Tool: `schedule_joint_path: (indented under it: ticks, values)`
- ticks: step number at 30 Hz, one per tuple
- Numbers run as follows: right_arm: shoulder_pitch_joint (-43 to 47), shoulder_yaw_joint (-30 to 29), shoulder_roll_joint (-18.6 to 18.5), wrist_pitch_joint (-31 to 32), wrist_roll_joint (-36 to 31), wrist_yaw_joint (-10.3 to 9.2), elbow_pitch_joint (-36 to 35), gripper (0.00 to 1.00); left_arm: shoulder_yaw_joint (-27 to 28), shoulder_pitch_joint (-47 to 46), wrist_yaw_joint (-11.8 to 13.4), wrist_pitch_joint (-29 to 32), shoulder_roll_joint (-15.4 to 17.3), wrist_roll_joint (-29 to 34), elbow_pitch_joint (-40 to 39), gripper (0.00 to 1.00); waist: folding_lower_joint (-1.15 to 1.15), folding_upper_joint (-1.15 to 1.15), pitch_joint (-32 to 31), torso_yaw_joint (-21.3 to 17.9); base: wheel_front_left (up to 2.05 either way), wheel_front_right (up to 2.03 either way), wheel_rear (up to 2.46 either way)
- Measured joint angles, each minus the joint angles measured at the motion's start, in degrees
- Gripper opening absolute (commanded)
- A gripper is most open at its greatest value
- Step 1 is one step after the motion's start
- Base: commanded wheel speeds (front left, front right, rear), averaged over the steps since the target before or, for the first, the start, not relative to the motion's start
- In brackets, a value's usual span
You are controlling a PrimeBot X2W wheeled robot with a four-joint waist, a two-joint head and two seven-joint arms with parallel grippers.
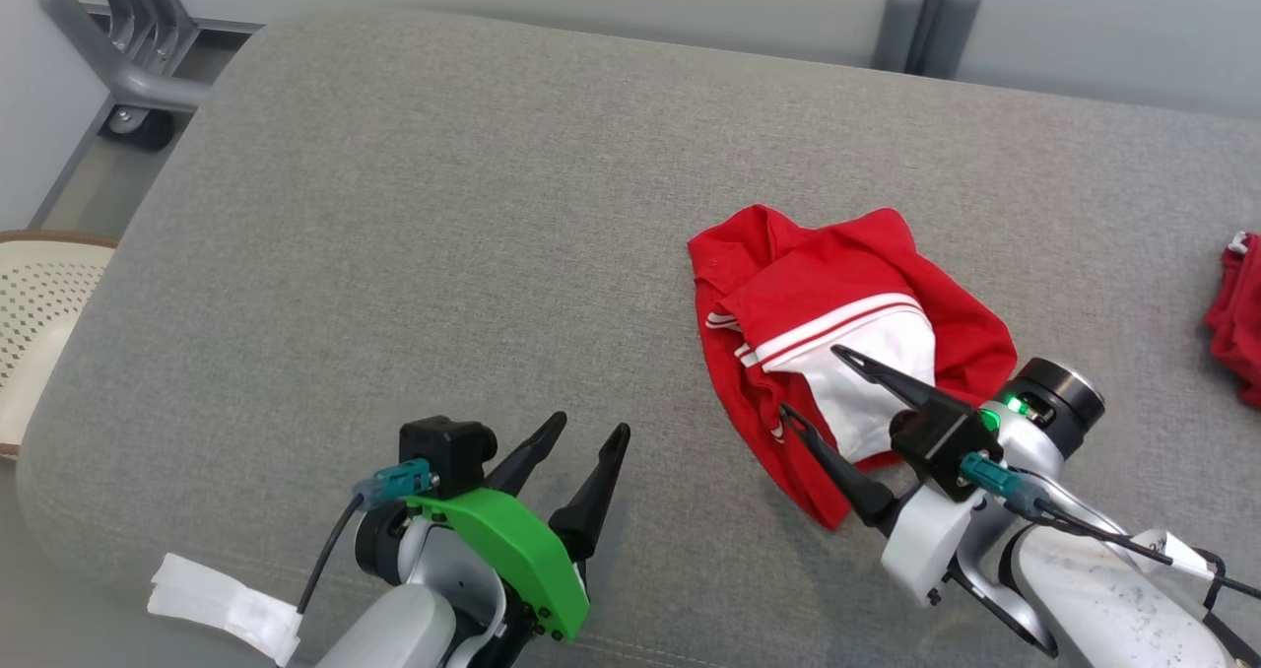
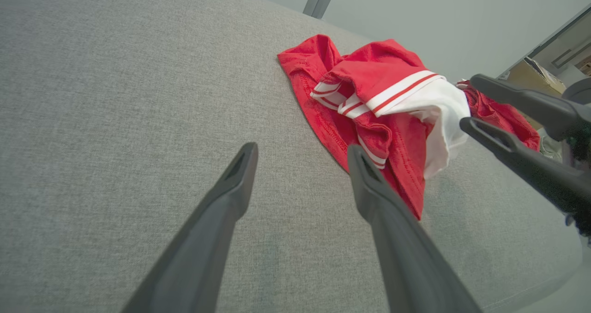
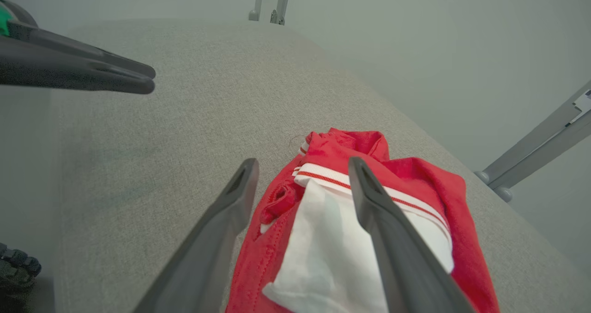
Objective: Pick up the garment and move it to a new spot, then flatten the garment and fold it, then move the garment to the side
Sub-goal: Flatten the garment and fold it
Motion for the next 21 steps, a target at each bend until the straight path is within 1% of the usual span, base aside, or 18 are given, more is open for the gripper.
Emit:
schedule_joint_path:
  ticks: [3, 5, 12, 21]
  values:
    - [-0.82, 0.35, -1.27, 2.05, -0.67, 0.00, 0.12, 1.00, 0.42, 0.76, 0.13, -0.24, 0.16, -0.01, -0.46, 1.00, 0.00, 0.00, -0.25, 1.04, 0.00, 0.00, 0.00]
    - [-1.37, 0.77, -1.97, 3.21, -0.80, 0.34, 0.44, 1.00, 0.83, 1.09, 0.32, -0.63, 0.35, -0.02, -0.89, 1.00, 0.00, 0.00, -0.27, 1.37, 0.00, 0.00, 0.00]
    - [-1.77, 1.83, -3.76, 7.21, -0.75, 0.51, 1.47, 1.00, 0.91, 1.69, 0.62, -0.71, 0.37, -0.18, -2.09, 1.00, 0.00, 0.00, 0.12, 1.32, 0.00, 0.00, 0.00]
    - [-3.22, 2.00, -4.98, 10.12, 0.71, 0.51, 1.52, 1.00, 0.90, 2.58, 0.81, -1.12, 0.42, -0.19, -3.56, 1.00, 0.00, 0.00, 0.47, 1.49, 0.00, 0.00, 0.00]
